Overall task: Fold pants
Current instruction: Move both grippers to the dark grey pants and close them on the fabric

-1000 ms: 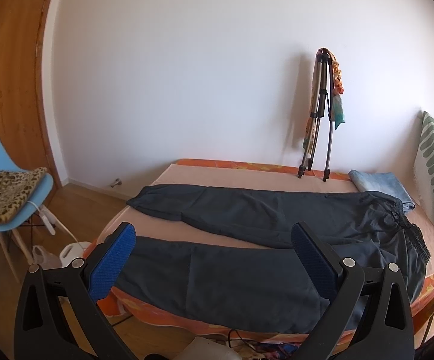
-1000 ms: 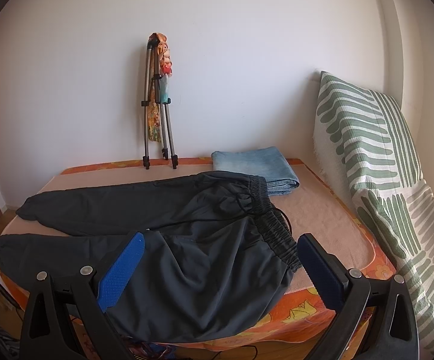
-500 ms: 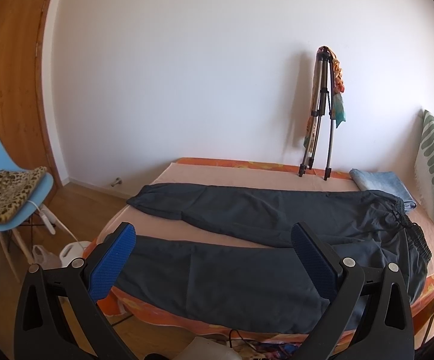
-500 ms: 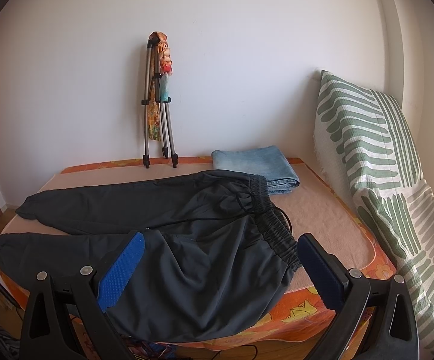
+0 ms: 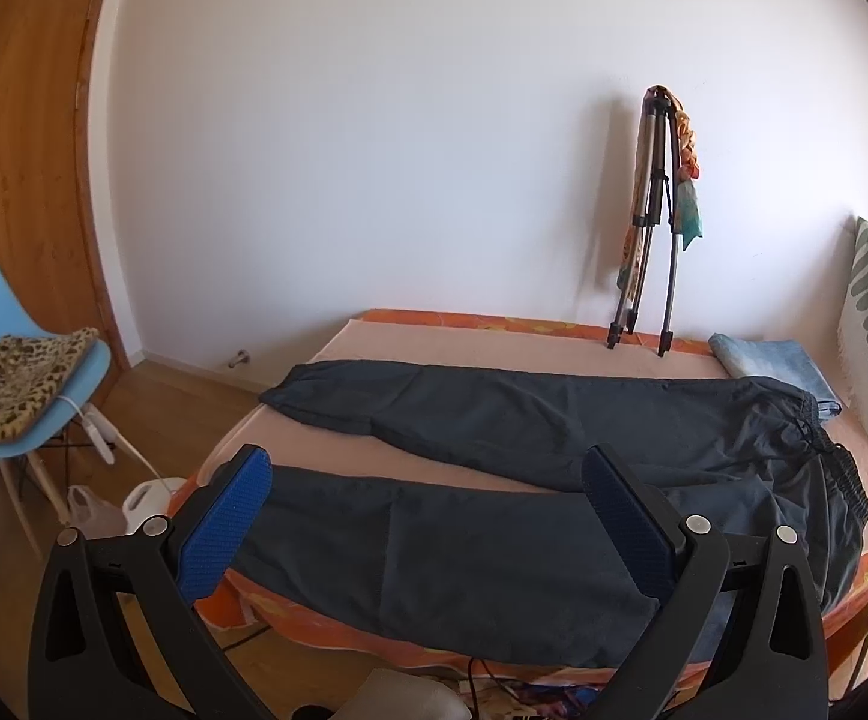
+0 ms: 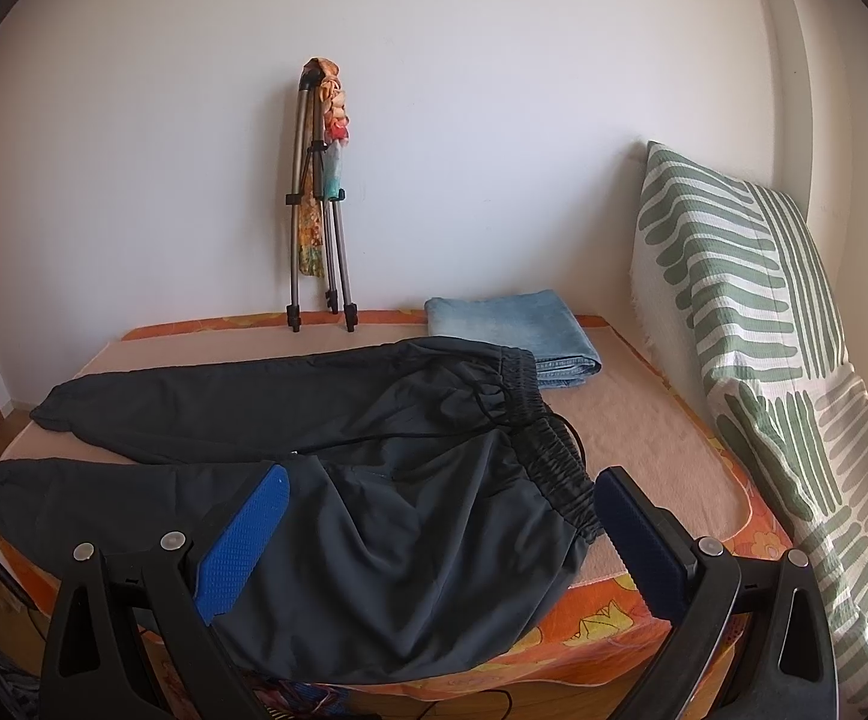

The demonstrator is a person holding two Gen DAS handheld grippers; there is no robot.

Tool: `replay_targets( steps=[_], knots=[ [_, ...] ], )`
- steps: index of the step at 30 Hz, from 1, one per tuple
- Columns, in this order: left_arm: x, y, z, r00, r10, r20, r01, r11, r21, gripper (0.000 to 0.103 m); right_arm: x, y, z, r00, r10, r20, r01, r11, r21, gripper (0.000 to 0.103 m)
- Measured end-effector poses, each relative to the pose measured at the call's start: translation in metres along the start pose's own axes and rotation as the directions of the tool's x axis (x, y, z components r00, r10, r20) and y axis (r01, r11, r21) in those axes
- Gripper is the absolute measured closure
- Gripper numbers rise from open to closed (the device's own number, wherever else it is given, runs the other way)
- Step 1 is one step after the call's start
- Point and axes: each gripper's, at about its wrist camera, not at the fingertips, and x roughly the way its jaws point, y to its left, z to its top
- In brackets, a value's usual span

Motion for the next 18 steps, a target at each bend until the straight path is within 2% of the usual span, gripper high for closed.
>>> replay_targets(
  steps=[12,15,18],
  knots=[
    [0.013,0.029,0.000,1.000,0.008,-0.009,-0.008,1.000,-0.012,0.000,0.003,0.025,-0.002,0.999,0.019,0.033,-0.013,0.988,-0.156,0.000],
    [0.018,0.039,0.001,1.000,0.014,-0.008,-0.014,1.000,0.004,0.002,0.006,0.032,-0.003,0.999,0.035,0.040,-0.025,0.978,-0.209,0.000],
    [0.028,0.053,0.002,0.999,0.005,-0.035,-0.006,1.000,-0.015,0.009,0.011,0.037,-0.003,0.997,0.076,0.034,-0.065,0.968,-0.242,0.001]
  ],
)
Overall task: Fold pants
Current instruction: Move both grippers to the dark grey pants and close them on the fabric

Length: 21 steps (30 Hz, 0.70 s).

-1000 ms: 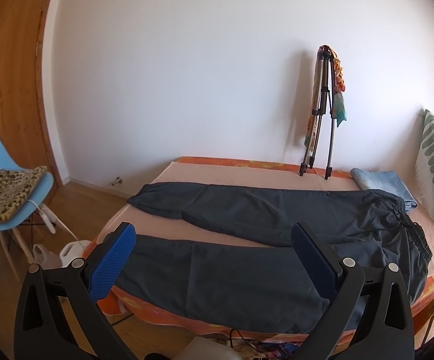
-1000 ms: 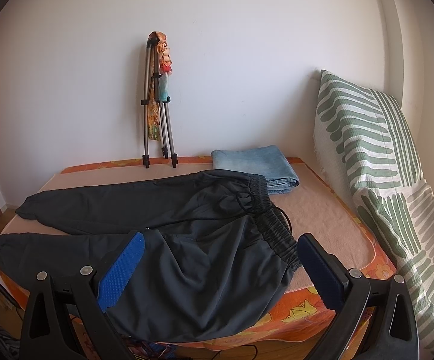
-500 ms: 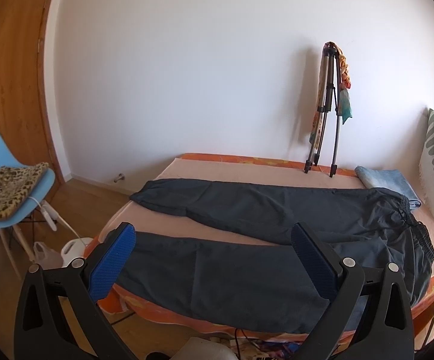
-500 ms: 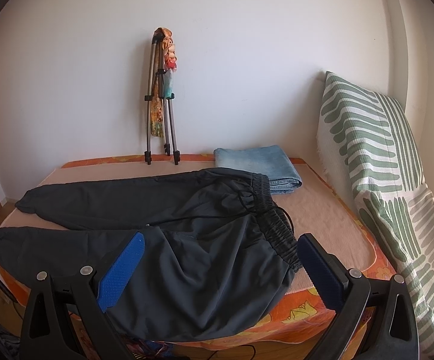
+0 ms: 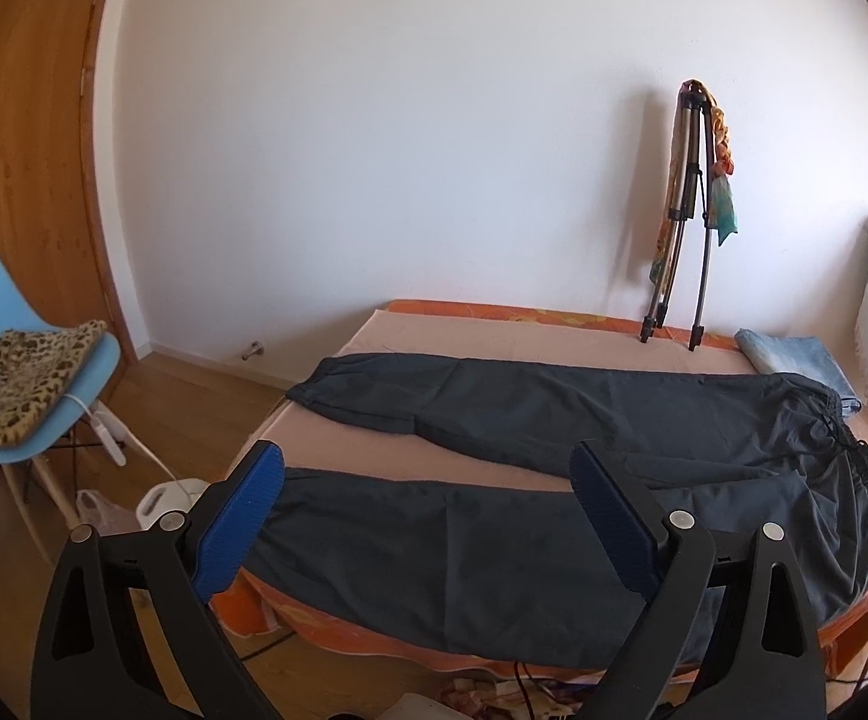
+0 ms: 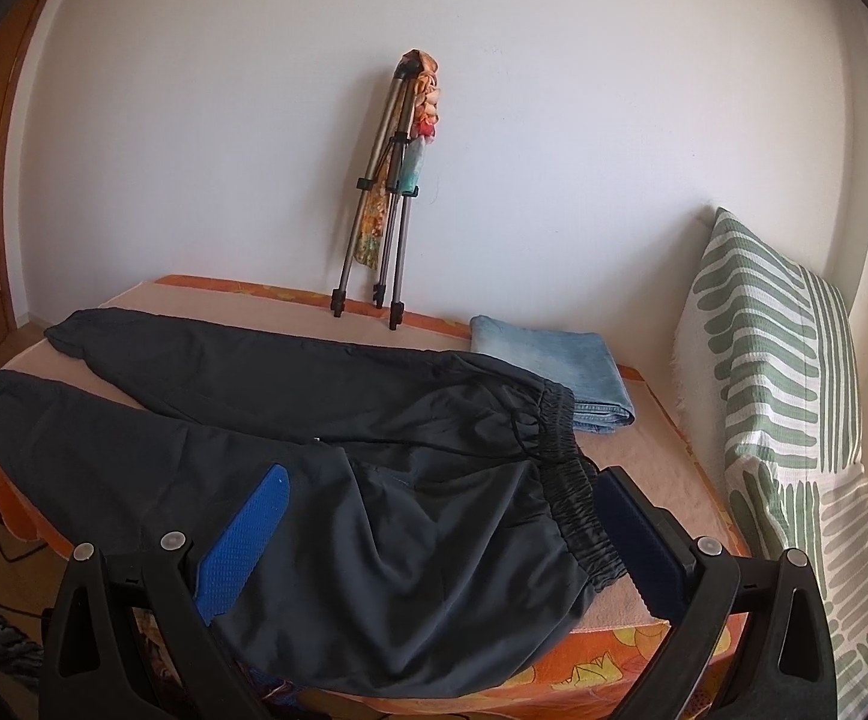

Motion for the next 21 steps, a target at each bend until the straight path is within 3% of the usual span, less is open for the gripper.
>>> replay_targets(
  steps=[4,9,17,21],
  knots=[
    [0.015,0.021,0.004,0.999,-0.027,-0.039,0.025,0.999,-0.039,0.019,0.006,0.009,-0.001,0.998,0.064,0.005,-0.064,0.997,-0.048,0.001],
    [0.037,0.044,0.004,0.995,-0.008,-0.095,0.004,0.999,-0.048,0.031,0.016,0.041,-0.005,0.993,0.117,-0.028,-0.121,0.973,-0.195,0.005],
    [0.067,0.088,-0.004,0.981,0.043,-0.190,-0.059,0.995,-0.081,0.047,0.035,0.096,-0.024,0.962,0.239,-0.133,-0.271,0.898,-0.348,0.020],
    [0.080,0.109,-0.008,0.970,0.067,-0.235,-0.090,0.992,-0.092,0.051,0.043,0.128,-0.040,0.935,0.302,-0.184,-0.353,0.836,-0.419,0.028]
  ],
)
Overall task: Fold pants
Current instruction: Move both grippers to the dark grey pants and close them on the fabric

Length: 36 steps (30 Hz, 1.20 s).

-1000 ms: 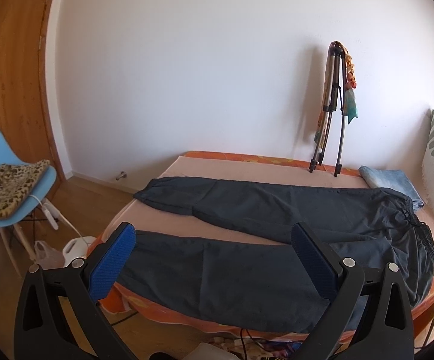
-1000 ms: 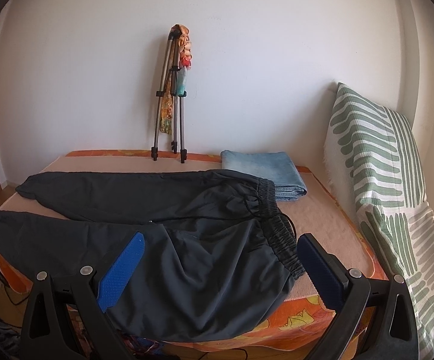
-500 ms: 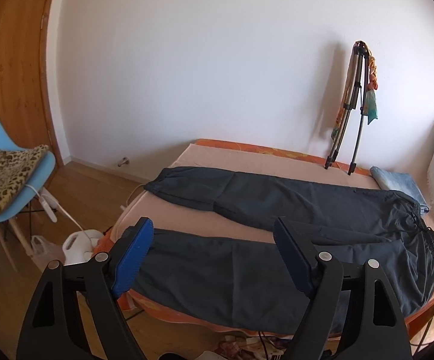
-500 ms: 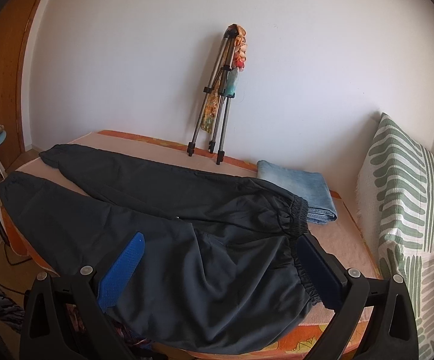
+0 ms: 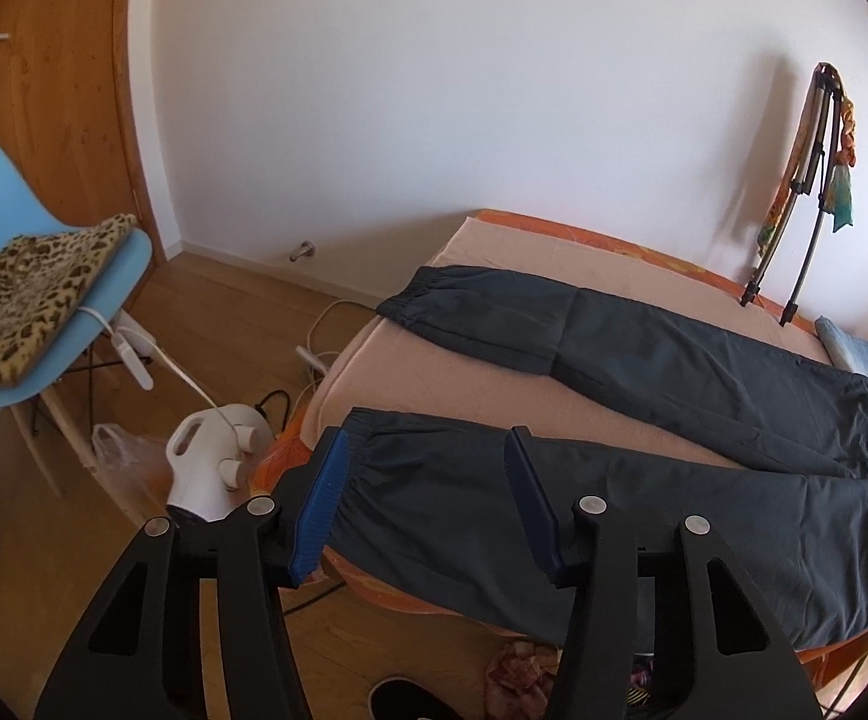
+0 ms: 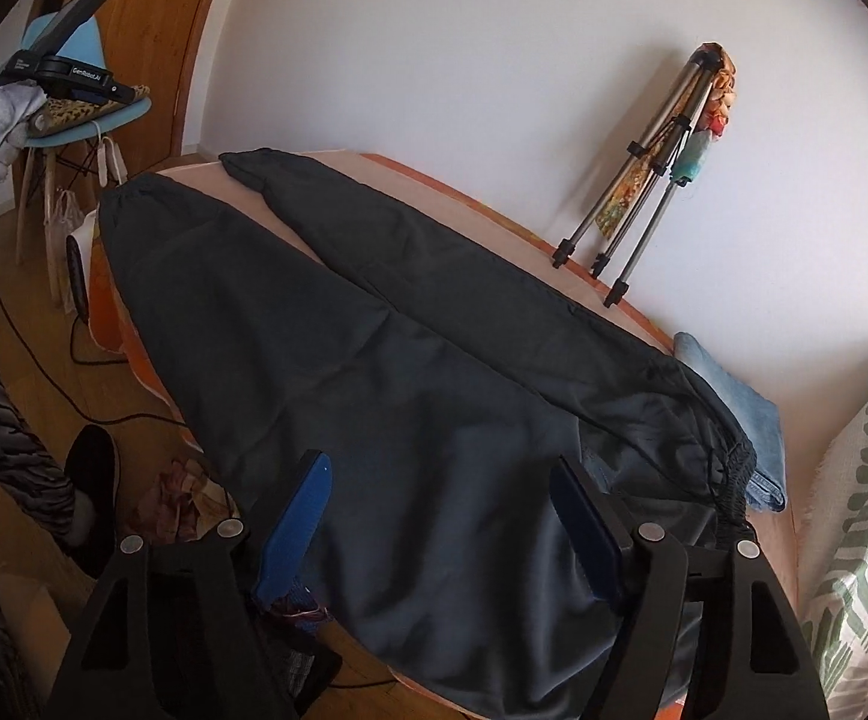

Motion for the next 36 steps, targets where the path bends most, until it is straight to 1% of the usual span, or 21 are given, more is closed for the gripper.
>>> replay_targets(
  steps=[2,6,7,9,12,14,18,20,22,23,24,25,27,29,32,33,34,36],
  knots=[
    [0.010,0.010,0.000,0.999,0.018,-0.028,-0.018,1.000,-0.012,0.053,0.011,0.017,-0.001,1.000,0.025,-0.011,-0.026,0.998,-0.058,0.029],
    [0.035,0.031,-0.005,0.995,0.017,-0.103,-0.022,0.999,-0.044,0.053,0.027,0.050,-0.006,0.997,0.066,-0.026,-0.070,0.983,-0.171,0.031],
    [0.042,0.035,-0.007,0.992,0.016,-0.123,-0.022,0.998,-0.050,0.053,0.032,0.057,-0.009,0.998,0.065,-0.027,-0.069,0.978,-0.197,0.031],
    [0.054,0.041,-0.011,0.988,0.009,-0.157,-0.019,0.998,-0.061,0.053,0.041,0.069,-0.016,0.998,0.048,-0.027,-0.053,0.967,-0.248,0.033],
    [0.070,0.051,-0.018,0.981,0.011,-0.194,-0.028,0.996,-0.083,0.053,0.054,0.082,-0.028,0.998,0.044,-0.047,-0.056,0.953,-0.297,0.038],
    [0.077,0.057,-0.023,0.977,-0.011,-0.211,-0.014,0.993,-0.115,0.053,0.062,0.089,-0.034,0.998,0.028,-0.059,-0.045,0.949,-0.313,0.038],
    [0.089,0.067,-0.032,0.973,-0.033,-0.227,-0.003,0.988,-0.155,0.053,0.076,0.098,-0.039,0.997,-0.034,-0.069,0.007,0.933,-0.359,0.039],
    [0.093,0.071,-0.034,0.971,-0.037,-0.236,-0.003,0.986,-0.168,0.053,0.080,0.100,-0.041,0.996,-0.062,-0.069,0.031,0.923,-0.383,0.042],
    [0.097,0.077,-0.034,0.969,-0.045,-0.242,0.000,0.983,-0.183,0.053,0.083,0.099,-0.040,0.994,-0.087,-0.069,0.052,0.916,-0.397,0.050],
    [0.097,0.079,-0.034,0.969,-0.045,-0.243,-0.002,0.982,-0.190,0.053,0.084,0.097,-0.039,0.994,-0.090,-0.070,0.055,0.917,-0.396,0.052],
    [0.097,0.082,-0.034,0.970,-0.041,-0.241,-0.008,0.980,-0.199,0.053,0.084,0.094,-0.037,0.993,-0.089,-0.072,0.055,0.920,-0.389,0.057],
    [0.099,0.086,-0.034,0.969,-0.040,-0.242,-0.012,0.977,-0.212,0.050,0.083,0.091,-0.035,0.994,-0.086,-0.072,0.052,0.923,-0.380,0.062],
    [0.103,0.092,-0.035,0.967,-0.057,-0.250,-0.005,0.970,-0.242,0.048,0.082,0.087,-0.032,0.995,-0.068,-0.079,0.034,0.931,-0.364,0.067],
    [0.112,0.096,-0.038,0.958,-0.077,-0.277,0.001,0.965,-0.264,0.045,0.081,0.086,-0.032,0.995,-0.055,-0.085,0.020,0.932,-0.362,0.066],
    [0.122,0.097,-0.042,0.946,-0.084,-0.312,-0.004,0.963,-0.271,0.044,0.076,0.087,-0.030,0.996,-0.029,-0.083,-0.003,0.933,-0.359,0.072],
    [0.123,0.099,-0.043,0.944,-0.083,-0.318,-0.009,0.960,-0.279,0.044,0.073,0.087,-0.030,0.996,-0.016,-0.085,-0.016,0.936,-0.352,0.076],
    [0.125,0.102,-0.044,0.943,-0.088,-0.322,-0.011,0.956,-0.293,0.043,0.071,0.086,-0.028,0.996,-0.004,-0.086,-0.026,0.939,-0.344,0.082],
    [0.127,0.106,-0.045,0.940,-0.109,-0.323,-0.002,0.946,-0.325,0.043,0.066,0.084,-0.025,0.997,0.013,-0.081,-0.039,0.944,-0.329,0.089]
  ],
)
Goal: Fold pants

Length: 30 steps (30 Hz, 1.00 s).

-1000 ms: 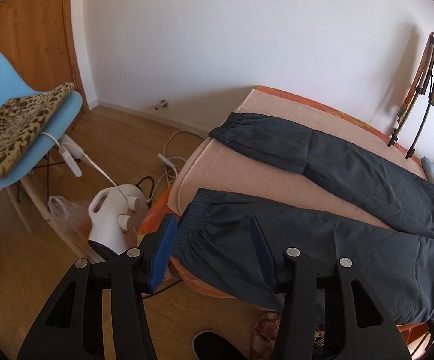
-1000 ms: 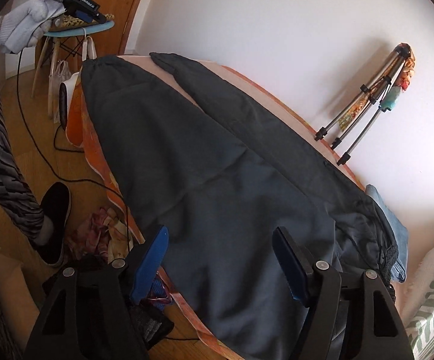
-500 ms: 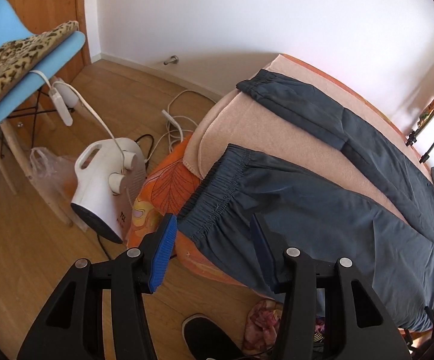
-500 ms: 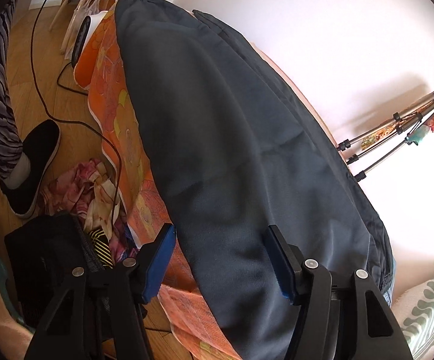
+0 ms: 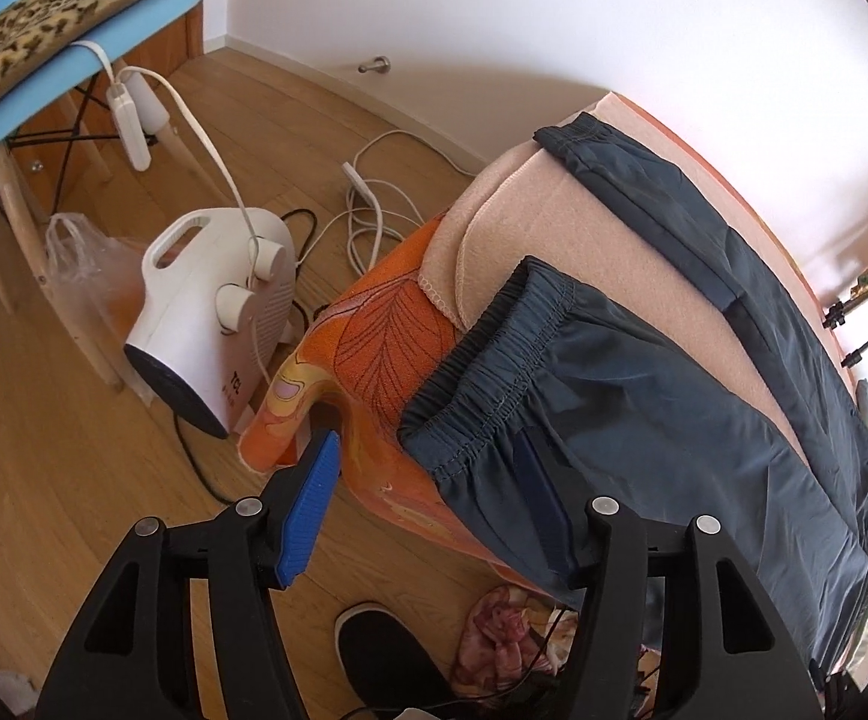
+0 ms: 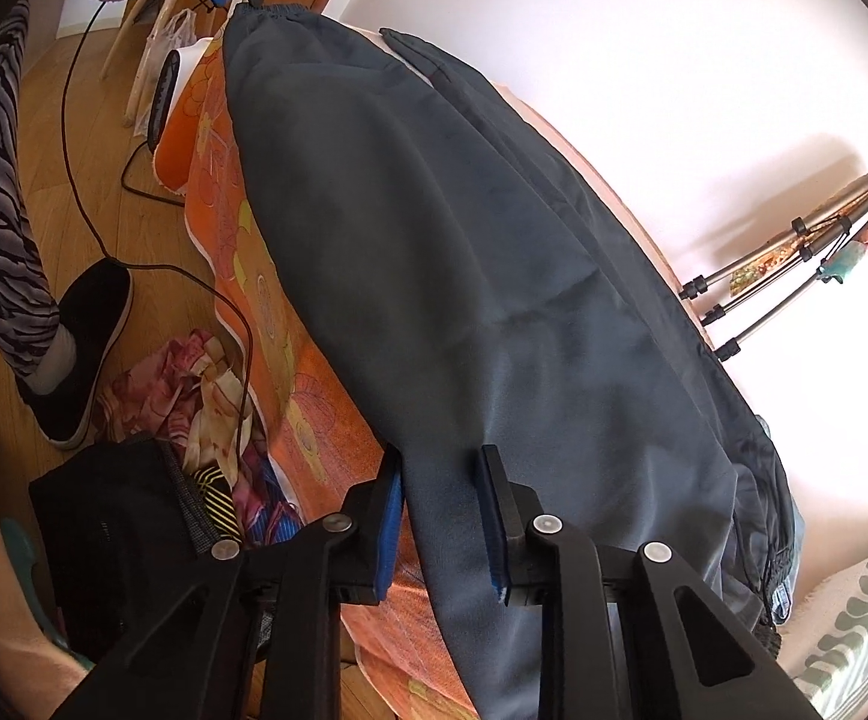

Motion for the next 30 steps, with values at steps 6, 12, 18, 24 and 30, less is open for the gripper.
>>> replay_targets(
  steps=[6,12,18,24,30],
  knots=[
    [0.004,0.004,0.001,1.000,-0.029,-0.009,0.028,0.998,-0.063,0.060,-0.013,-0.014,0.009,1.000,0.021,0.019,-0.022,0.999,0.049,0.093],
    [-0.006,-0.001,0.003,0.999,-0.042,0.035,0.044,0.997,-0.057,0.094,-0.022,-0.028,0.020,0.998,-0.032,0.049,0.030,0.998,0.054,0.093],
    [-0.016,-0.009,0.007,0.996,-0.045,0.079,0.048,0.998,-0.028,0.095,-0.025,-0.047,0.031,0.995,-0.069,0.067,0.064,0.995,0.080,0.097],
    [-0.019,-0.028,0.023,0.992,-0.055,0.114,0.055,0.998,0.010,0.096,-0.021,-0.081,0.045,0.994,-0.089,0.069,0.079,0.987,0.137,0.099],
    [-0.011,-0.050,0.040,0.993,-0.060,0.105,0.055,0.997,0.050,0.096,0.002,-0.117,0.048,0.998,0.053,0.031,-0.060,0.965,0.256,0.100]
  ],
)
